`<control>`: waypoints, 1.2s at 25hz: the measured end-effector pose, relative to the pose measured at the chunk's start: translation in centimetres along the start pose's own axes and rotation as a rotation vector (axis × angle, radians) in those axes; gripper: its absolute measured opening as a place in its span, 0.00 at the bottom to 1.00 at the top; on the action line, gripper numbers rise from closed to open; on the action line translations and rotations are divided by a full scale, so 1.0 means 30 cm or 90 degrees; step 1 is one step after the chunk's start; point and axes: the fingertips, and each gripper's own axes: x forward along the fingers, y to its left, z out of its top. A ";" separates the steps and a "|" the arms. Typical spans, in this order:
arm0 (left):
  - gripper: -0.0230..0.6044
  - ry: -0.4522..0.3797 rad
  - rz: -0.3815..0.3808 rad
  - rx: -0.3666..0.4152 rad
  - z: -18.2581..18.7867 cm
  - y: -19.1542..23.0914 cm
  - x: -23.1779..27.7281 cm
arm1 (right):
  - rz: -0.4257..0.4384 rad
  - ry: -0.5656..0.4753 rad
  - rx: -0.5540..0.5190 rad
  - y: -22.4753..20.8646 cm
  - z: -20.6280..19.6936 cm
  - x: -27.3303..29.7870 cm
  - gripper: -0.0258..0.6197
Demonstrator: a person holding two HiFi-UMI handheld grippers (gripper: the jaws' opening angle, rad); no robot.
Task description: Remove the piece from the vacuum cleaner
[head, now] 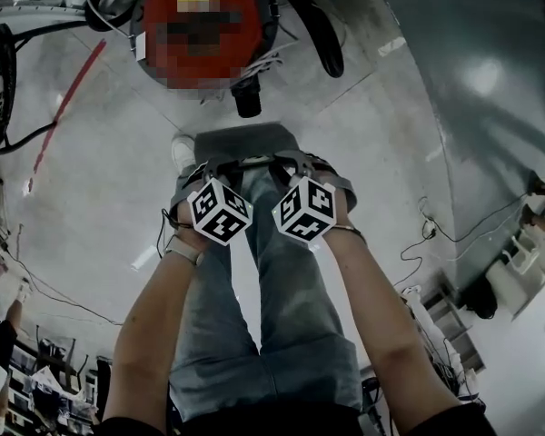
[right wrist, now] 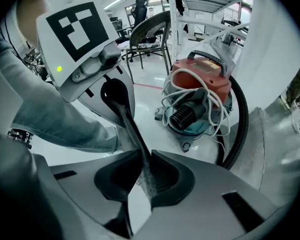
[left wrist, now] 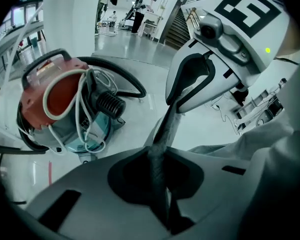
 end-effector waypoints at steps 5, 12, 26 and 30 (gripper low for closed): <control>0.11 -0.008 0.020 0.024 0.038 0.023 -0.132 | -0.013 -0.020 -0.005 0.004 0.087 -0.104 0.17; 0.11 -0.019 0.058 0.047 0.106 0.054 -0.363 | -0.044 -0.056 -0.018 0.008 0.238 -0.288 0.16; 0.11 -0.052 0.121 0.099 0.305 0.053 -0.911 | -0.115 -0.116 -0.021 0.033 0.540 -0.786 0.16; 0.11 -0.072 0.144 0.111 0.379 0.067 -1.067 | -0.144 -0.128 -0.028 0.019 0.635 -0.936 0.16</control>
